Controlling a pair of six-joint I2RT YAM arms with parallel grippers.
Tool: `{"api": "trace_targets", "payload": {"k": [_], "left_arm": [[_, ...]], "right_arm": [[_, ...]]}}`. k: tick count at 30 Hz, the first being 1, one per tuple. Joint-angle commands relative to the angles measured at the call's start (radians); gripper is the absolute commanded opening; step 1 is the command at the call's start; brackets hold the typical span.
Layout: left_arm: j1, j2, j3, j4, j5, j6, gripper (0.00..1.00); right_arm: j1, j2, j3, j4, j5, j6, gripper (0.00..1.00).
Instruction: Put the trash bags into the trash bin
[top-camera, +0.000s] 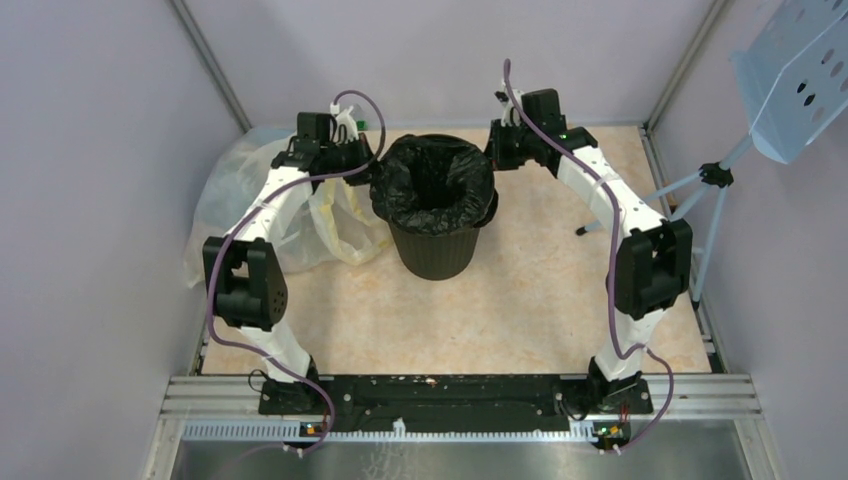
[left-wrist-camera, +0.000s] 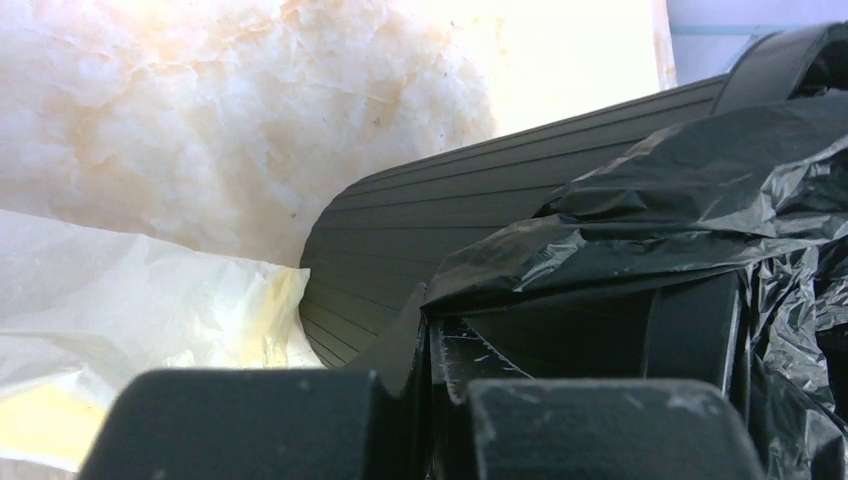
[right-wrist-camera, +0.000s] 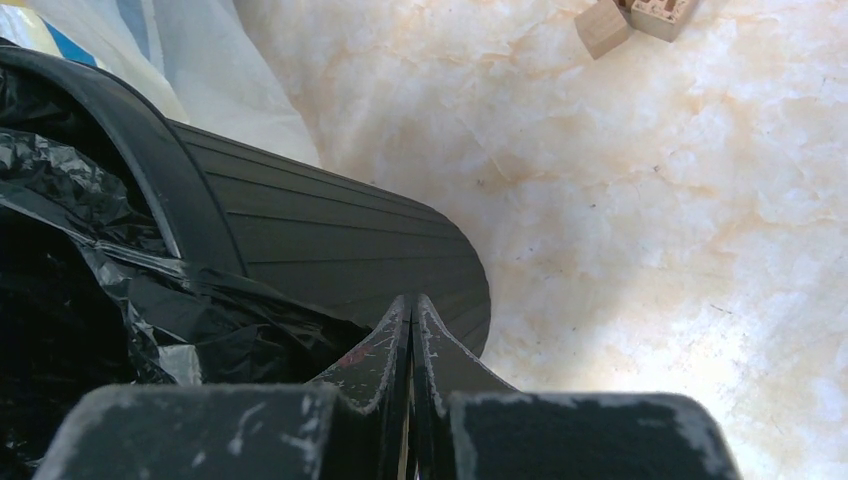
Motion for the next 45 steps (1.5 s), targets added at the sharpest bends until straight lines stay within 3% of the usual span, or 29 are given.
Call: {"api": "trace_targets", "payload": {"k": [1, 8, 12, 17, 20, 22, 27, 29, 33, 45], "left_arm": [[0.023, -0.033, 0.018, 0.043, -0.003, -0.03, 0.0], [0.025, -0.053, 0.0, 0.031, -0.017, -0.024, 0.0], [0.026, -0.134, -0.003, 0.051, -0.11, -0.025, 0.0], [0.038, -0.213, -0.049, 0.128, -0.145, -0.059, 0.0], [0.04, -0.225, -0.053, 0.135, -0.14, -0.061, 0.0], [0.04, -0.225, -0.051, 0.131, -0.127, -0.061, 0.0], [0.04, -0.22, -0.041, 0.121, -0.118, -0.066, 0.0], [0.04, -0.208, -0.025, 0.107, -0.115, -0.064, 0.0], [0.04, -0.192, 0.006, 0.079, -0.115, -0.058, 0.0], [0.042, -0.212, 0.006, 0.074, -0.125, -0.056, 0.0]], "right_arm": [[0.013, -0.069, 0.046, -0.004, 0.032, 0.004, 0.0], [0.013, -0.123, 0.118, -0.026, 0.116, -0.024, 0.0], [0.008, -0.134, 0.126, -0.013, 0.16, -0.027, 0.0], [-0.001, -0.123, 0.135, 0.04, 0.095, -0.035, 0.01], [-0.001, -0.114, 0.159, 0.061, -0.031, -0.107, 0.29], [0.006, -0.114, 0.169, 0.074, -0.08, -0.177, 0.36], [0.053, -0.086, 0.221, 0.078, -0.134, -0.351, 0.43], [0.084, -0.08, 0.218, 0.078, -0.191, -0.482, 0.43], [0.151, -0.068, 0.221, 0.088, -0.135, -0.659, 0.46], [0.176, 0.101, 0.438, -0.102, -0.122, -0.824, 0.44]]}}
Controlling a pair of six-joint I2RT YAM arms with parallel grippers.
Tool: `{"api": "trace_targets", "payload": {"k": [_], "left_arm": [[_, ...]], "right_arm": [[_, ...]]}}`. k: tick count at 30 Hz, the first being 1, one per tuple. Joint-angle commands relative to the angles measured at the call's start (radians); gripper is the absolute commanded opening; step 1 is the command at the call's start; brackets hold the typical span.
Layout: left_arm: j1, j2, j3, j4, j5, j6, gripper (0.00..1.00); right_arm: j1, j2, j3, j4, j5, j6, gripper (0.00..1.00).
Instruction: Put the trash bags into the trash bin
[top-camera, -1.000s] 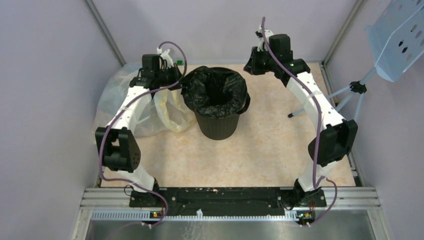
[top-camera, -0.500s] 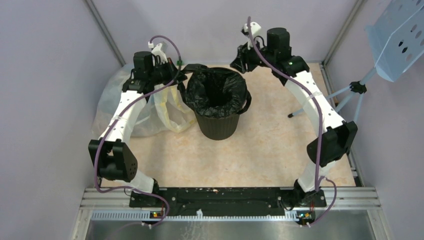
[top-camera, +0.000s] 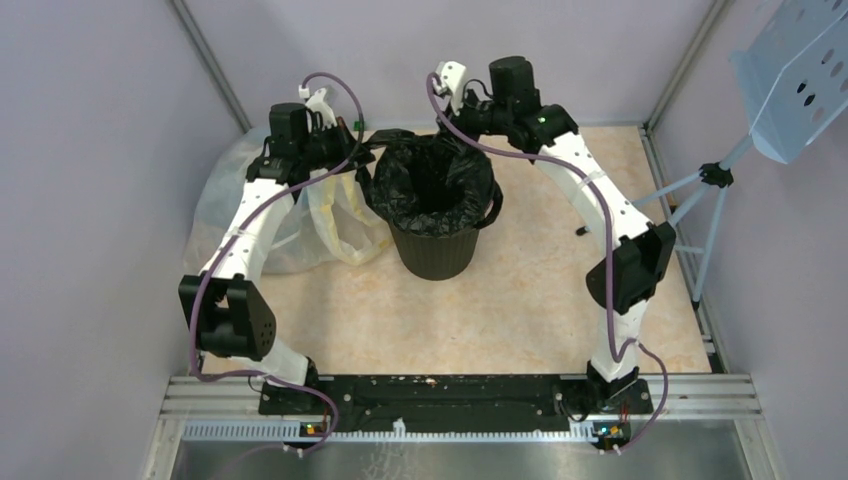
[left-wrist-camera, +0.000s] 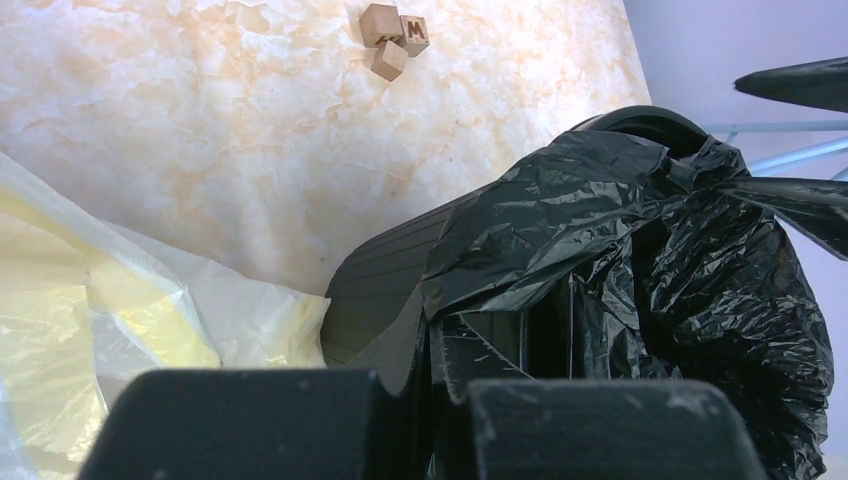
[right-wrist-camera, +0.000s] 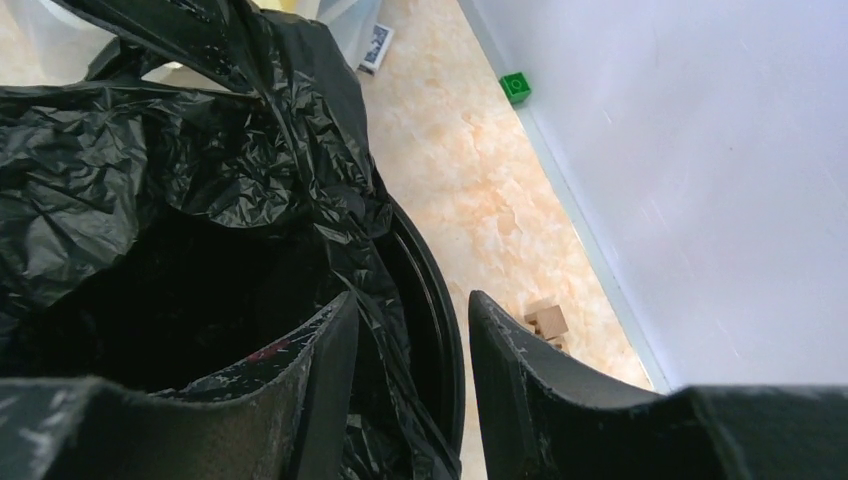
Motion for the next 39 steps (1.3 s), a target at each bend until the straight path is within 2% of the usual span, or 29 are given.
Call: {"api": "trace_targets", "payload": {"k": [1, 7, 9, 12, 16, 22, 26, 31, 36, 39], "left_arm": [[0.006, -0.02, 0.041, 0.014, 0.002, 0.002, 0.0], [0.007, -0.021, 0.057, 0.008, -0.008, 0.001, 0.0], [0.009, -0.022, 0.063, 0.007, -0.01, 0.002, 0.0], [0.01, -0.021, 0.071, 0.005, -0.009, -0.001, 0.0], [0.013, -0.016, 0.071, 0.008, -0.014, 0.0, 0.0], [0.02, 0.021, 0.081, -0.011, -0.042, 0.015, 0.0], [0.02, 0.049, 0.075, -0.014, -0.043, 0.019, 0.0], [0.02, 0.075, 0.054, 0.001, -0.03, 0.012, 0.0], [0.02, 0.101, 0.035, 0.002, -0.014, 0.017, 0.0], [0.02, 0.111, 0.001, 0.012, -0.004, 0.021, 0.0]], "right_arm": [[0.018, 0.027, 0.07, -0.064, 0.005, -0.1, 0.44], [0.03, 0.039, 0.057, -0.075, -0.004, -0.136, 0.44], [0.03, 0.041, 0.053, -0.067, -0.006, -0.135, 0.4], [0.031, 0.05, 0.055, -0.056, 0.003, -0.126, 0.19], [0.03, 0.055, 0.056, -0.028, 0.03, -0.099, 0.01], [0.006, 0.1, 0.133, -0.013, 0.052, 0.014, 0.0], [-0.042, 0.154, 0.214, -0.025, -0.026, 0.118, 0.0], [-0.086, 0.187, 0.232, 0.003, -0.101, 0.217, 0.0], [-0.098, 0.25, 0.318, -0.097, -0.071, 0.232, 0.0], [-0.105, 0.257, 0.291, -0.092, -0.081, 0.238, 0.0]]}}
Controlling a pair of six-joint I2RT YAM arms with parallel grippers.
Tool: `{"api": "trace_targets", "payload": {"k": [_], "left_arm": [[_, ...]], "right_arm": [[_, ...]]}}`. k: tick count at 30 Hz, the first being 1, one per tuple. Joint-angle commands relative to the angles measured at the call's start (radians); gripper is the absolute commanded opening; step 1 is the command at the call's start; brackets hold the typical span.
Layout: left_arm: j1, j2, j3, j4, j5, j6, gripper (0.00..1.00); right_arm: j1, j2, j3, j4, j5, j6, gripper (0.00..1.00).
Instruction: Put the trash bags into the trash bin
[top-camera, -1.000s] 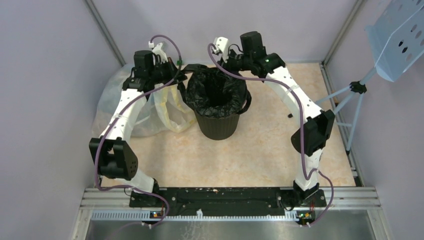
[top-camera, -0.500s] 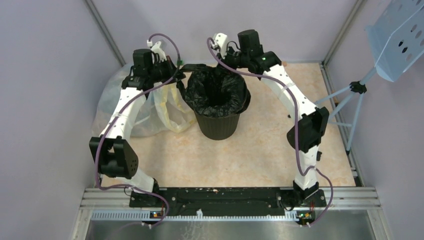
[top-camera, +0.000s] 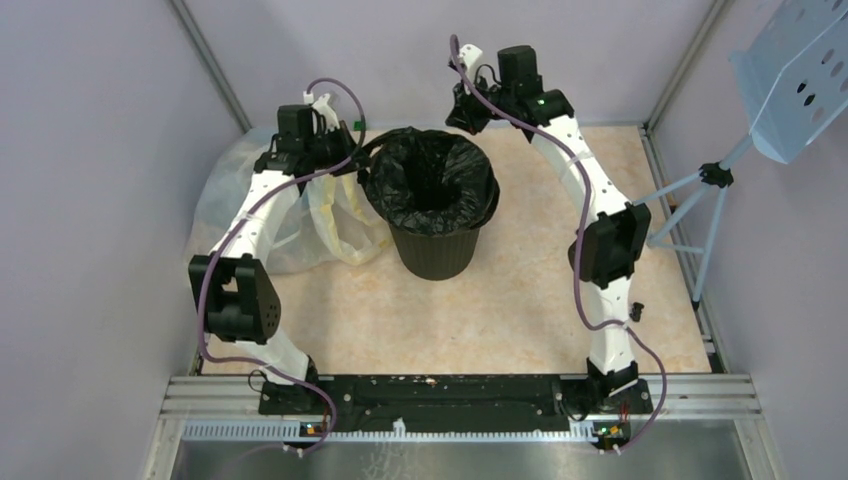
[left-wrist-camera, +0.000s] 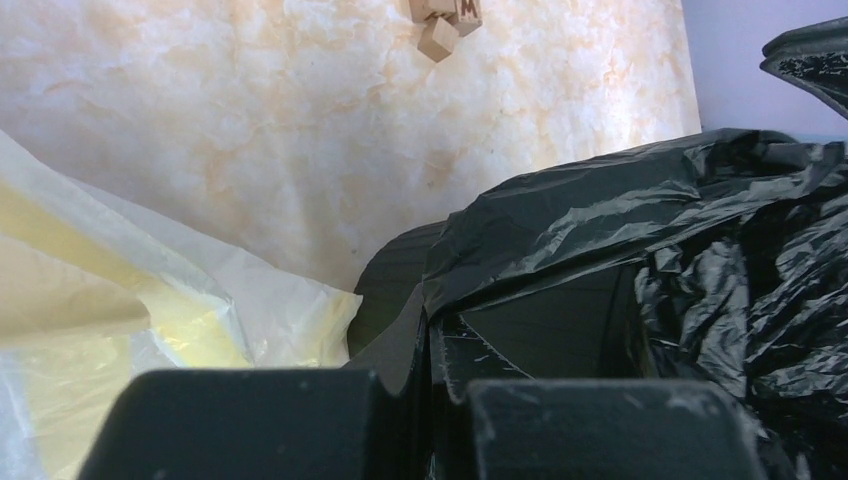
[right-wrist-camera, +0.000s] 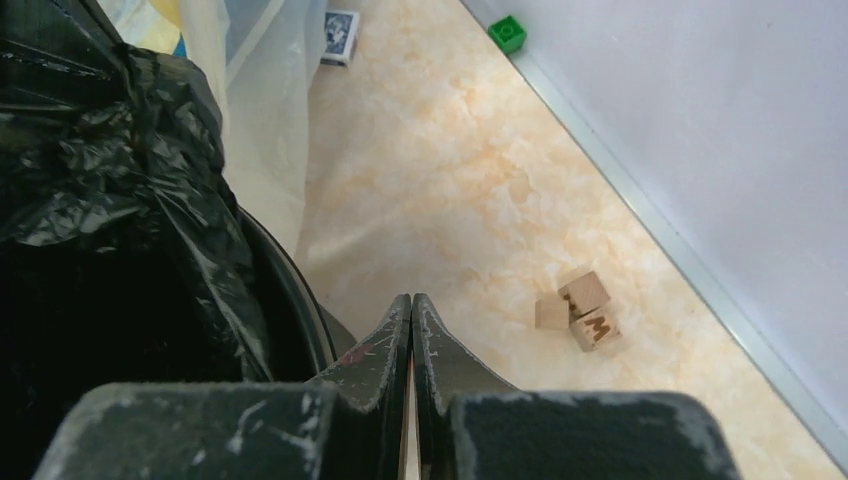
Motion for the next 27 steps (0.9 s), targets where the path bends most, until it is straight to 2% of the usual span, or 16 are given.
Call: {"api": "trace_targets", "payload": {"k": [1, 6, 9, 11, 13, 14, 17, 21, 27], "left_arm": [[0.006, 0.016, -0.044, 0.038, 0.037, 0.017, 0.0], [0.006, 0.04, -0.054, 0.036, 0.08, 0.015, 0.0], [0.006, 0.034, -0.032, 0.018, 0.072, 0.03, 0.0], [0.006, 0.029, -0.016, 0.014, 0.065, 0.034, 0.0], [0.006, 0.029, 0.006, 0.006, 0.062, 0.034, 0.0], [0.006, 0.03, 0.015, 0.003, 0.065, 0.033, 0.0], [0.006, 0.034, 0.036, -0.003, 0.07, 0.027, 0.0], [0.006, 0.033, 0.054, -0.008, 0.069, 0.025, 0.0], [0.006, 0.033, 0.058, -0.008, 0.075, 0.022, 0.0]], "right_arm": [[-0.006, 0.019, 0.02, -0.016, -0.025, 0.034, 0.0], [-0.011, 0.024, 0.02, -0.004, -0.014, 0.055, 0.0], [-0.016, -0.007, 0.044, -0.003, -0.009, 0.041, 0.16], [-0.017, -0.048, 0.021, 0.018, -0.033, 0.016, 0.4], [-0.015, -0.097, -0.025, 0.053, -0.078, -0.021, 0.54], [-0.011, -0.124, -0.053, 0.072, -0.091, -0.037, 0.58], [0.008, -0.176, -0.117, 0.088, -0.118, -0.111, 0.61], [0.039, -0.178, -0.116, 0.044, -0.107, -0.18, 0.61], [0.078, -0.148, -0.089, -0.029, -0.041, -0.249, 0.57]]}}
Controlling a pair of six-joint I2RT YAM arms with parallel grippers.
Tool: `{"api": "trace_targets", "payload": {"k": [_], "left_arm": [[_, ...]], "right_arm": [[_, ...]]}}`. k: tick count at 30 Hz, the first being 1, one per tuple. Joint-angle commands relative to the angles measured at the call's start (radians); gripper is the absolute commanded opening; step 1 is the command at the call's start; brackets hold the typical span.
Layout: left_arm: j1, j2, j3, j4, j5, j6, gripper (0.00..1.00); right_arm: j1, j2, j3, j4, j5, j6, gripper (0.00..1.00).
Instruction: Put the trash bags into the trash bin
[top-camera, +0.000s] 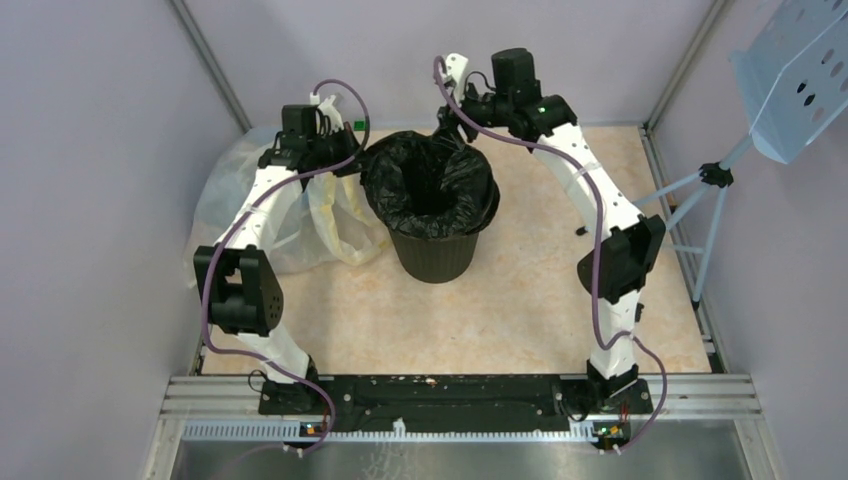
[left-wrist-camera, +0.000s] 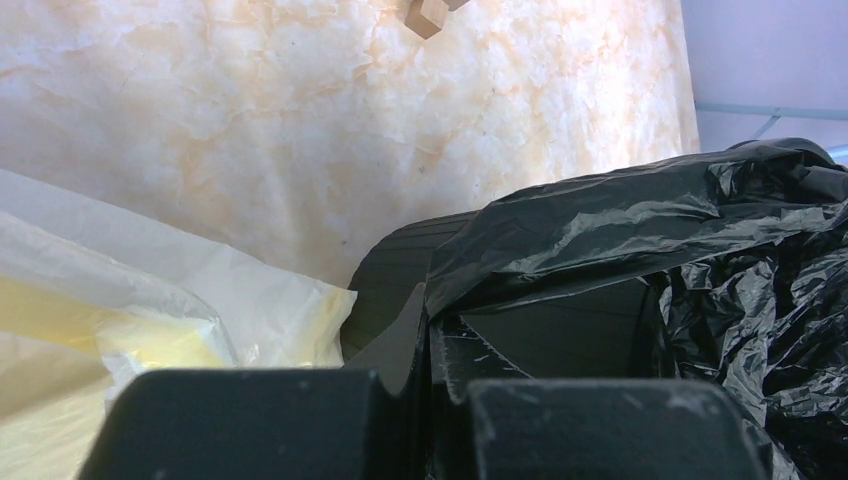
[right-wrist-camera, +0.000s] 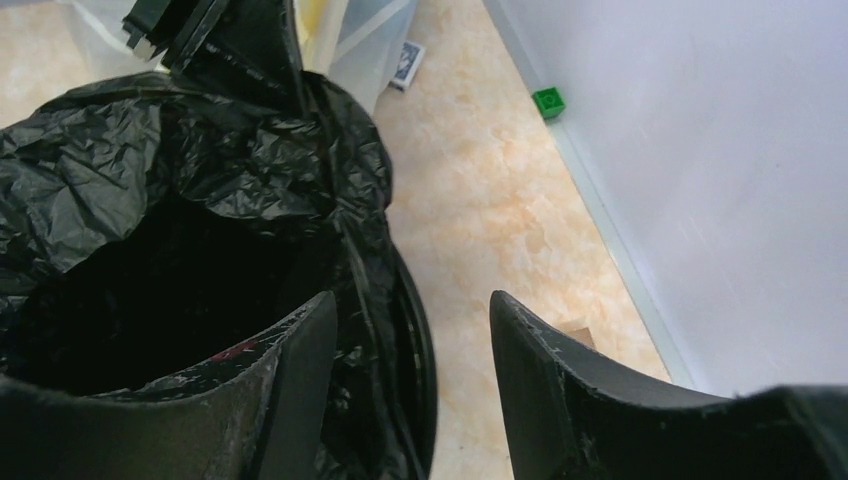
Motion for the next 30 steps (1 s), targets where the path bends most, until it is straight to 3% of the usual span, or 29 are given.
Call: {"api": "trace_targets", "payload": {"k": [1, 5, 8, 11, 16, 22, 30], "left_arm": [[0.006, -0.017, 0.037, 0.014, 0.023, 0.008, 0.0], [0.006, -0.017, 0.041, 0.013, 0.026, 0.011, 0.0], [0.006, -0.016, 0.044, 0.01, 0.021, 0.015, 0.0], [0.006, -0.009, 0.047, 0.011, 0.017, 0.016, 0.0], [0.006, 0.007, 0.049, 0.015, 0.021, 0.011, 0.0], [0.005, 0.048, 0.055, 0.039, 0.06, -0.011, 0.0], [0.003, 0.112, 0.065, 0.018, 0.122, -0.019, 0.0]], "right_arm": [[0.033, -0.005, 0.037, -0.055, 0.044, -0.086, 0.56], [0.051, 0.02, 0.069, -0.085, 0.117, -0.108, 0.51], [0.052, 0.032, 0.089, -0.091, 0.122, -0.101, 0.29], [0.053, 0.042, 0.109, -0.089, 0.135, -0.087, 0.0], [0.04, 0.063, 0.132, -0.065, 0.155, -0.027, 0.0], [-0.033, 0.111, 0.173, -0.012, 0.005, 0.141, 0.0], [-0.056, 0.18, 0.184, -0.034, -0.038, 0.186, 0.0]]}}
